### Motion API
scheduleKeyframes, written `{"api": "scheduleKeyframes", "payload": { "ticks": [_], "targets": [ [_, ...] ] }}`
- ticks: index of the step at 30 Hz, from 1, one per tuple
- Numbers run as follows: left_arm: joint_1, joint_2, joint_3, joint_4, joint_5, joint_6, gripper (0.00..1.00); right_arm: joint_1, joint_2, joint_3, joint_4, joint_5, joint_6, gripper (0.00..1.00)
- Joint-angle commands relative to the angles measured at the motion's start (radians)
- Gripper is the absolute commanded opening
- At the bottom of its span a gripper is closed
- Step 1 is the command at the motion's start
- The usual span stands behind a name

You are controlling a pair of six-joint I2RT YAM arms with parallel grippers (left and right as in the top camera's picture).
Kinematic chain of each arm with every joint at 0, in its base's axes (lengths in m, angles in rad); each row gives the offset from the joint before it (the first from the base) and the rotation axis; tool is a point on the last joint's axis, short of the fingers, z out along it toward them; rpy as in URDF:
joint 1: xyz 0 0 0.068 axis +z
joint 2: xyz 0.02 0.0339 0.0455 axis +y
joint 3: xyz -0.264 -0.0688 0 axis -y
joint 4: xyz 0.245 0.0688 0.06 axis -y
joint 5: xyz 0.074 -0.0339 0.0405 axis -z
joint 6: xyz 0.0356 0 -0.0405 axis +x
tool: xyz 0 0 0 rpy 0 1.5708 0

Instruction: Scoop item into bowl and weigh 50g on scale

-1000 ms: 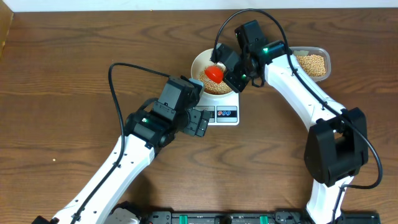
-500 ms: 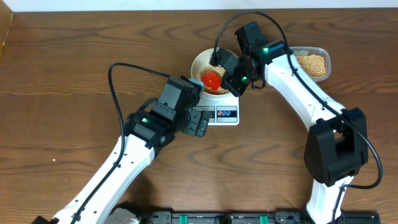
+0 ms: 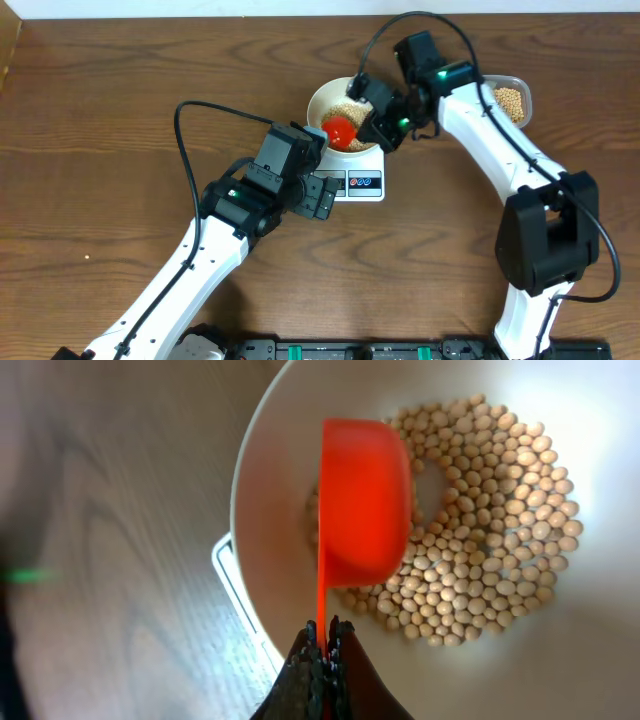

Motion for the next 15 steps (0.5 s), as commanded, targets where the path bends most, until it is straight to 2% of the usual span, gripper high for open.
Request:
{"api": "scheduleKeyframes", "payload": {
  "ticks": [1,15],
  "targets": [
    [0.003,-0.007,0.002,-0.004,-0.016,0.003,0.92,-0.051,0.001,0.012,-0.005,-0.183,-0.002,0.01],
    [0.003,-0.007,0.002,-0.004,-0.016,0.003,0.92,-0.221,0.0,0.013,-0.014,-0.524,0.029,0.01]
  ]
}}
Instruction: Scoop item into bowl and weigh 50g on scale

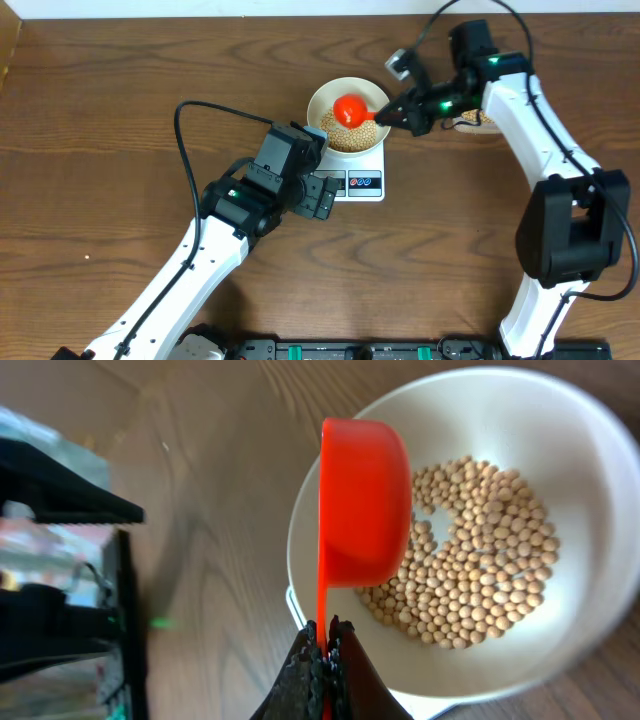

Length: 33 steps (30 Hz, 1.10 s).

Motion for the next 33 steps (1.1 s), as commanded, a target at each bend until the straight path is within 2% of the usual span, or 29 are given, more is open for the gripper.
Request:
{"api": "scheduleKeyframes", "payload": {
  "ticks": [1,9,15,23,30,33],
  "targets": [
    [0.003,-0.007,0.002,-0.004,-0.016,0.003,0.93,-0.046,0.0,0.013,-0.005,-0.151,0.02,0.01],
    [0.003,-0.007,0.002,-0.004,-0.016,0.003,0.92,-0.163,-0.042,0.014,-0.04,-0.147,0.034,0.01],
    [0.003,-0.007,0.002,-0.004,-0.016,0.003,0.92,-0.285,-0.128,0.014,-0.101,-0.056,0.033,0.01],
    [0.003,-0.007,0.002,-0.004,-0.016,0.003,0.92,-0.427,-0.219,0.014,-0.189,0.229,0.035,0.01],
    [0.003,-0.007,0.002,-0.004,-0.016,0.003,0.92,-0.424,-0.22,0.014,-0.192,0.613,0.177,0.01],
    [0.003,-0.007,0.002,-0.004,-0.016,0.003,0.93,-0.396,-0.22,0.013,-0.178,0.718,0.215,0.01]
  ]
}}
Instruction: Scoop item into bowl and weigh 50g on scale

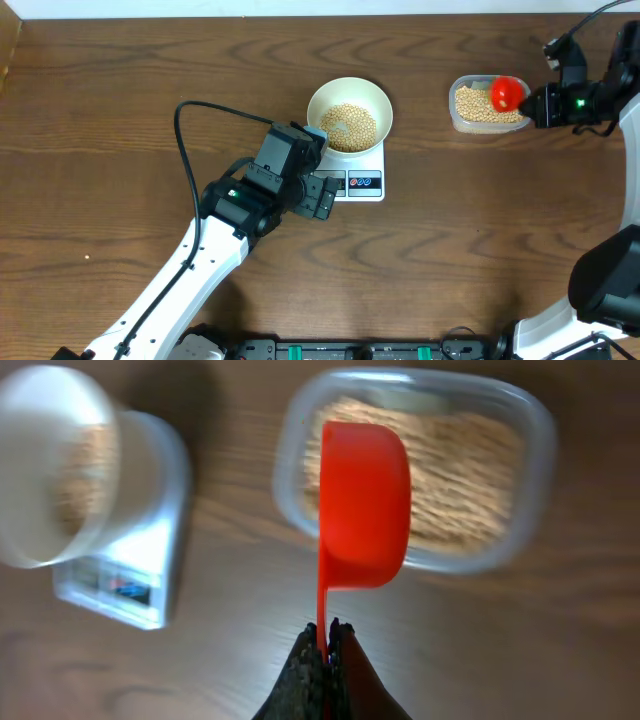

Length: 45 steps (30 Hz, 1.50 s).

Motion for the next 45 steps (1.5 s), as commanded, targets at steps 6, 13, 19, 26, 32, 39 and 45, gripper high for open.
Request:
{"api": "scheduleKeyframes", "payload": {
  "ticks": [6,13,19,26,32,39,45],
  "targets": [
    [0.003,-0.007,0.002,-0.004,-0.016,0.003,0.92,0.12,-0.005,0.013,0.042,0.451,0.126,0.01],
    [0.003,-0.007,0.002,-0.004,-0.016,0.003,0.92,0.237,-0.005,0.013,0.103,0.681,0.134,0.02],
    [0.003,-0.007,0.002,-0.004,-0.016,0.003,0.92,0.304,-0.005,0.013,0.138,0.841,0.117,0.01],
    [0.003,-0.007,0.002,-0.004,-0.016,0.003,0.92,0.327,-0.009,0.018,0.173,0.694,0.047,0.01],
    [0.003,-0.007,0.002,-0.004,-0.016,0.003,0.92,0.326,-0.017,0.097,0.208,0.061,-0.044,0.01],
    [0.003,-0.007,0.002,-0.004,-0.016,0.003,0.92,0.388,0.003,0.098,0.278,-0.205,-0.108,0.01],
    [0.003,-0.007,0.002,-0.004,-0.016,0.003,0.92,0.504,0.066,0.096,0.256,-0.158,-0.178,0.01]
  ]
}}
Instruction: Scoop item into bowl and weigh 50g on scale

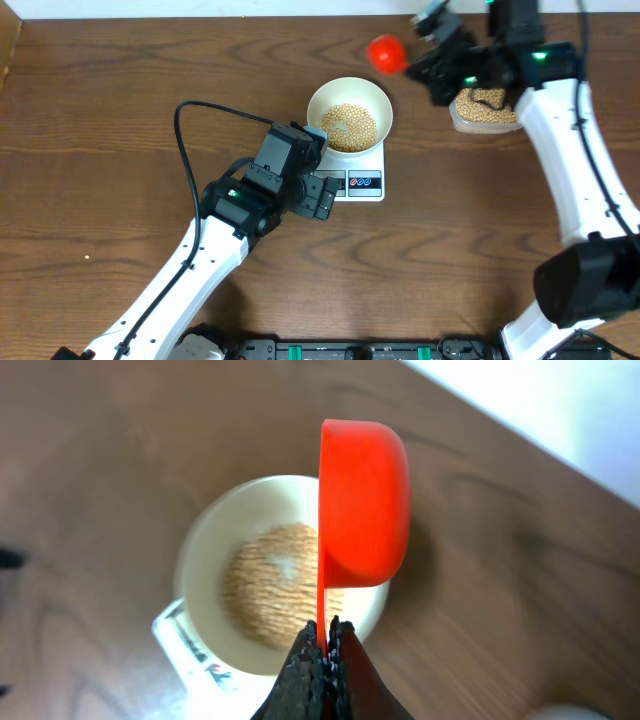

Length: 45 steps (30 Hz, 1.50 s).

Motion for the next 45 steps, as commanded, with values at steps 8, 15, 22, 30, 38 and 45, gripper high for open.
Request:
{"api": "scheduleKeyframes", "payload": {
  "ticks": [8,15,22,30,38,45],
  "targets": [
    [0.003,-0.007,0.002,-0.003,-0.016,0.003,0.93,0.151,0.142,0.012,-0.008,0.165,-0.108,0.01],
    [0.003,-0.007,0.002,-0.003,-0.016,0.003,0.92,0.192,0.214,0.012,0.01,0.269,-0.134,0.01],
    [0.003,-0.007,0.002,-0.003,-0.016,0.003,0.92,0.207,0.263,0.012,0.046,0.289,-0.161,0.01],
    [0.003,-0.007,0.002,-0.003,-0.016,0.003,0.92,0.217,0.278,0.012,0.051,0.324,-0.164,0.01],
    [0.003,-0.007,0.002,-0.003,-0.016,0.003,0.92,0.236,0.278,0.012,0.026,0.323,-0.163,0.01],
    [0.003,-0.007,0.002,-0.003,-0.016,0.003,0.93,0.251,0.278,0.012,-0.025,0.312,-0.163,0.01]
  ]
}}
